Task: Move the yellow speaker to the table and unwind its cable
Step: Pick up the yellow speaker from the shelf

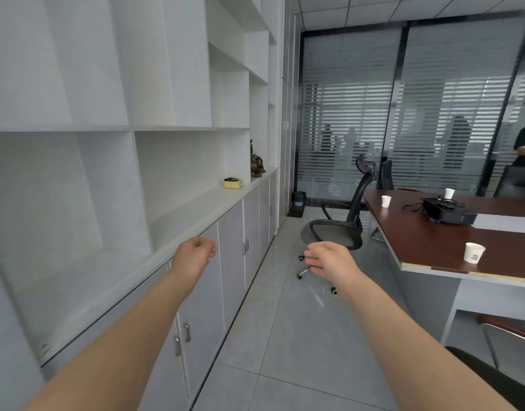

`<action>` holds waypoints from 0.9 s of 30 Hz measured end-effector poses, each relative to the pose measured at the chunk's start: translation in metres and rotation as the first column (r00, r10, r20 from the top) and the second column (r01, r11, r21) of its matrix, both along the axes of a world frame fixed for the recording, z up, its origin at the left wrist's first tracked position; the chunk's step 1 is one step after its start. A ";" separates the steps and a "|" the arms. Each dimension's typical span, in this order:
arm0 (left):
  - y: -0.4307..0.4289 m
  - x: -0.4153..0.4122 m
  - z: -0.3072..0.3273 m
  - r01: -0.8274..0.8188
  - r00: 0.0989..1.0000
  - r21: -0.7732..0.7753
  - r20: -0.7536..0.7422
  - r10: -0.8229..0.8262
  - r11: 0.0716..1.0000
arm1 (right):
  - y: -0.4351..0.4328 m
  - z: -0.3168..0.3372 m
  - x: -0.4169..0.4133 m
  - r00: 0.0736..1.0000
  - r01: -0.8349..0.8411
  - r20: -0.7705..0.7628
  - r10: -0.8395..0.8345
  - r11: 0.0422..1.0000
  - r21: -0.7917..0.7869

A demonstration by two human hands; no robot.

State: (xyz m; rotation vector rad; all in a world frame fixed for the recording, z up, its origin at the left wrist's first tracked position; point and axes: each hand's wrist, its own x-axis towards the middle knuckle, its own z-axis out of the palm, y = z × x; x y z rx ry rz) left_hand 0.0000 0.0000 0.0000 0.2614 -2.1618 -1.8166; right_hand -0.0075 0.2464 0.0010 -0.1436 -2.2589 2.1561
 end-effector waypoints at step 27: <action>0.007 -0.298 -0.007 -0.134 0.991 0.051 0.021 0.133 0.990 | 0.007 -0.017 -0.332 1.000 -0.008 -0.007 0.009 0.995 0.102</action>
